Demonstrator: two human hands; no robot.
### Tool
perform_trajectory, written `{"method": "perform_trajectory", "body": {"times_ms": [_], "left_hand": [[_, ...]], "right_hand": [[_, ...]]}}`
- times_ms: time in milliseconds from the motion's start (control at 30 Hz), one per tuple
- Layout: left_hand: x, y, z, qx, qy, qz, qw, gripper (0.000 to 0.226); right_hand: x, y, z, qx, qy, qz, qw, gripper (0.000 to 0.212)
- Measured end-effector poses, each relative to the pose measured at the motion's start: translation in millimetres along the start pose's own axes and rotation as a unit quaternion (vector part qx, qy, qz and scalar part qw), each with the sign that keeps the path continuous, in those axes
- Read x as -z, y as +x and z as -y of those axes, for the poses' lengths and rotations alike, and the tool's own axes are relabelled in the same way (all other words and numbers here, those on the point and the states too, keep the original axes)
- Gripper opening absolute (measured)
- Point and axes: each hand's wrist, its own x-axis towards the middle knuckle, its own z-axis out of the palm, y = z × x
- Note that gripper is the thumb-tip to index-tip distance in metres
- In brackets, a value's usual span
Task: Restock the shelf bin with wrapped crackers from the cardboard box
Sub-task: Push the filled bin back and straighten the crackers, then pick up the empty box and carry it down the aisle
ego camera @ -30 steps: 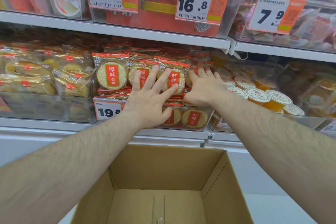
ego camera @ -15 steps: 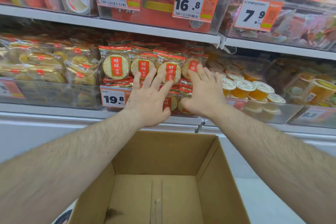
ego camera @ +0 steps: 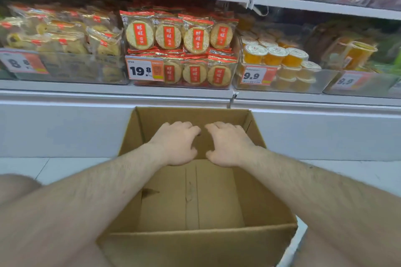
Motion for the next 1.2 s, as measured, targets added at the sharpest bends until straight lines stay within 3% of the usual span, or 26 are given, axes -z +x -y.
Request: {"method": "perform_trajectory", "body": {"times_ms": [167, 500, 633, 700, 833, 933, 1100, 1200], "left_hand": [[-19.6, -7.5, -10.4, 0.038, -0.004, 0.036, 0.999, 0.054], [-99.7, 66.8, 15.6, 0.041, -0.058, 0.090, 0.993, 0.041], [-108.6, 64.5, 22.4, 0.050, -0.096, 0.147, 0.983, 0.043], [-101.2, 46.3, 18.7, 0.048, -0.120, 0.192, 0.973, 0.043], [-70.7, -1.9, 11.0, 0.043, -0.183, 0.272, 0.944, 0.035], [-47.1, -43.9, -1.2, 0.032, -0.206, 0.280, 0.937, 0.028], [-43.8, -98.7, -23.4, -0.065, -0.095, 0.414, 0.903, 0.055], [-45.8, -99.8, -27.5, -0.065, -0.050, 0.420, 0.904, 0.057]], "right_hand": [[-27.2, -1.3, -6.8, 0.015, 0.036, 0.029, 0.999, 0.070], [-103.0, 65.7, -25.1, 0.022, 0.045, 0.063, 0.997, 0.057], [-107.3, 60.8, -24.1, 0.017, 0.065, 0.078, 0.995, 0.054], [-94.6, 41.8, -20.0, 0.023, 0.080, 0.110, 0.990, 0.059], [-58.3, -6.9, -8.2, 0.052, 0.094, 0.213, 0.971, 0.089], [-46.5, -47.3, 1.8, 0.084, 0.077, 0.286, 0.951, 0.086], [-60.7, -87.5, 14.7, 0.105, 0.005, 0.374, 0.922, 0.055], [-64.1, -91.0, 16.2, 0.076, 0.013, 0.350, 0.934, 0.054]]}}
